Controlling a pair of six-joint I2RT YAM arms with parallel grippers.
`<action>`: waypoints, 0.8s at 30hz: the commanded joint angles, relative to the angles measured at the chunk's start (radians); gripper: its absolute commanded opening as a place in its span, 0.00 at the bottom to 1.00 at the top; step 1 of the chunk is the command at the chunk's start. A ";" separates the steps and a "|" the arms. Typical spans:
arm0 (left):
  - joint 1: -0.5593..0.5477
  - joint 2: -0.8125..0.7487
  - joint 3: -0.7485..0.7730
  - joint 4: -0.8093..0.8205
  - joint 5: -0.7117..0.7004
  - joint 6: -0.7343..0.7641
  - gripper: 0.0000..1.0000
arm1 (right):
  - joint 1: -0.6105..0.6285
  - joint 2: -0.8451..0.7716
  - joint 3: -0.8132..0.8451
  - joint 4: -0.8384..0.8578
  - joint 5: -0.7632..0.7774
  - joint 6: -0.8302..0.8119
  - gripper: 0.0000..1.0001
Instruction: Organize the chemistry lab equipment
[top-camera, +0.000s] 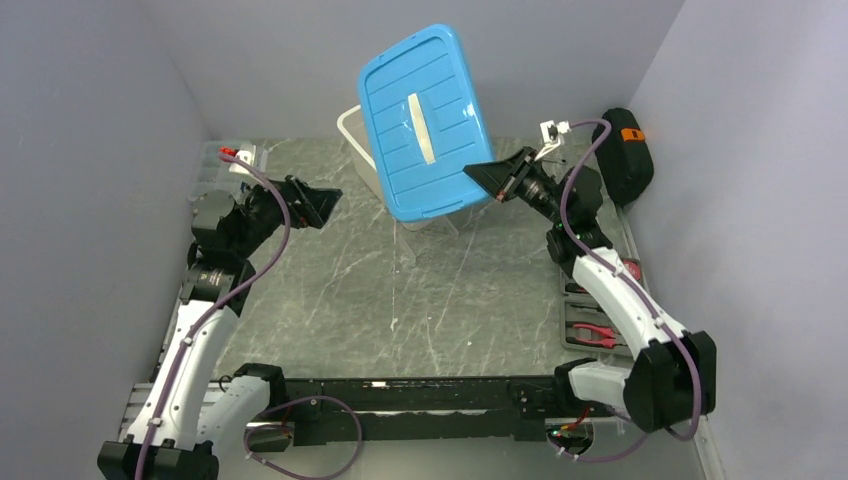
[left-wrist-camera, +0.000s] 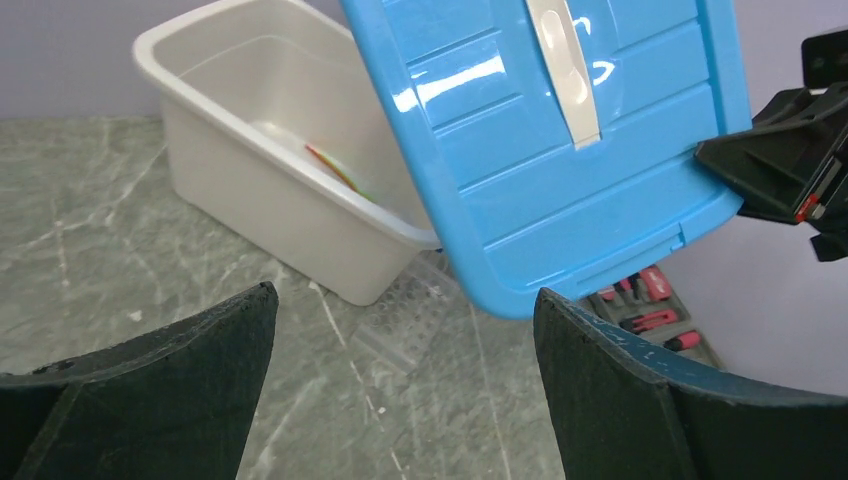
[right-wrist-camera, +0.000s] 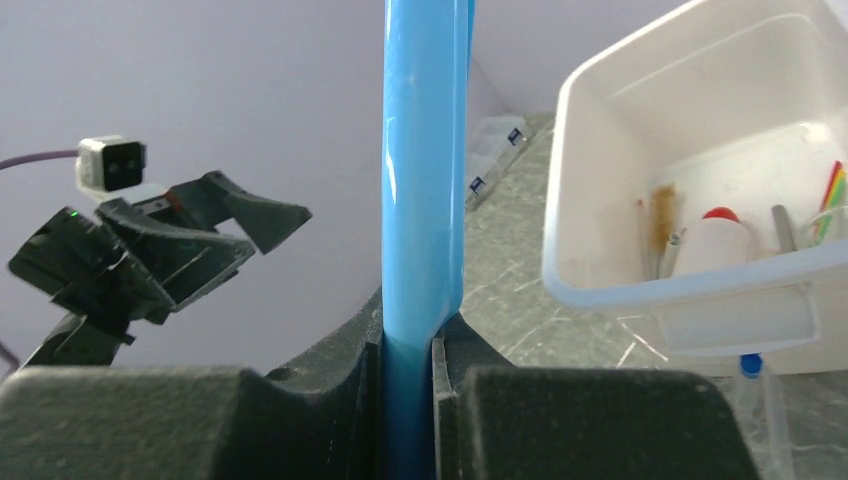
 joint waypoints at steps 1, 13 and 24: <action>0.016 -0.001 0.030 -0.037 -0.044 0.055 0.99 | -0.046 0.096 0.144 -0.016 -0.087 -0.028 0.00; 0.019 0.017 -0.004 -0.097 -0.116 0.178 0.99 | -0.090 0.419 0.550 -0.362 -0.307 -0.125 0.00; 0.019 0.049 0.013 -0.107 -0.088 0.181 0.99 | -0.153 0.740 0.882 -0.543 -0.449 -0.065 0.00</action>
